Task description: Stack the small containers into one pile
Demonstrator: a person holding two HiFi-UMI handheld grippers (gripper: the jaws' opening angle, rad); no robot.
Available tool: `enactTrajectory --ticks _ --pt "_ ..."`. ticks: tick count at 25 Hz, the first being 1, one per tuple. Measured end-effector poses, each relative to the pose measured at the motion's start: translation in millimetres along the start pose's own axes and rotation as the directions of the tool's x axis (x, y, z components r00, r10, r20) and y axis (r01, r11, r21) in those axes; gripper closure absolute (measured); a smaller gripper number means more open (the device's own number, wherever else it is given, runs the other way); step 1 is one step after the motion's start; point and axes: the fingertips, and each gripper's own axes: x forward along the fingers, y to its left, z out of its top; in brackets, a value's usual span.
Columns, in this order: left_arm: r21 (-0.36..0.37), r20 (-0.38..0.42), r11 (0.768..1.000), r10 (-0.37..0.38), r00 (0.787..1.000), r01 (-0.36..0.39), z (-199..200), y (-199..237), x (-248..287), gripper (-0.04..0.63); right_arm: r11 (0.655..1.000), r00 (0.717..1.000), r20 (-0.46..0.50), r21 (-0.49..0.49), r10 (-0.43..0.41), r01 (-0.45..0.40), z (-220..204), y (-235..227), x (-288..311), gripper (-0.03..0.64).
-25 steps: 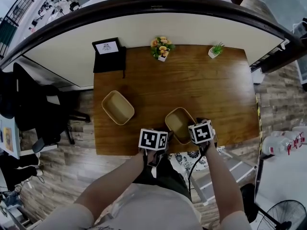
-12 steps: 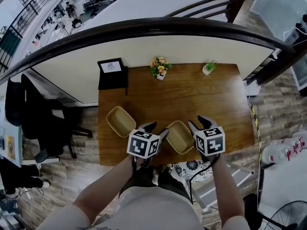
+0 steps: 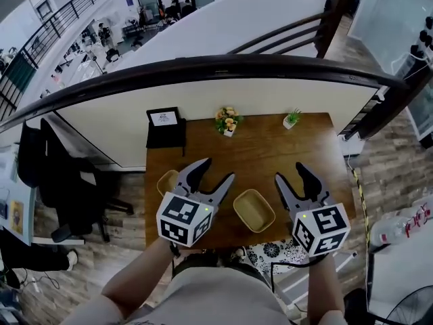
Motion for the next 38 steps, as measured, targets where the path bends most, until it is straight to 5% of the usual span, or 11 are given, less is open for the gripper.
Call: enactTrajectory --ticks 6,13,25,33,38 --pt "0.131 0.170 0.991 -0.015 0.985 -0.008 55 -16 -35 0.324 0.998 0.983 0.174 -0.026 -0.058 0.063 53 11 -48 0.370" --pt "0.184 0.193 0.982 0.001 0.981 -0.037 65 -18 -63 0.296 0.997 0.975 0.208 0.035 -0.079 0.073 49 22 -75 0.367" --pt "0.148 0.197 0.982 0.089 0.976 -0.119 66 -3 -78 0.295 0.998 0.986 0.159 0.035 -0.054 0.049 46 24 -55 0.367" --pt "0.055 0.150 0.961 0.260 0.954 -0.270 54 61 -105 0.288 0.992 0.986 0.110 -0.027 0.124 -0.121 66 65 21 0.367" --pt "-0.045 0.073 0.925 0.379 0.922 -0.377 22 114 -127 0.288 0.965 0.964 0.039 0.011 0.263 -0.263 53 111 83 0.374"
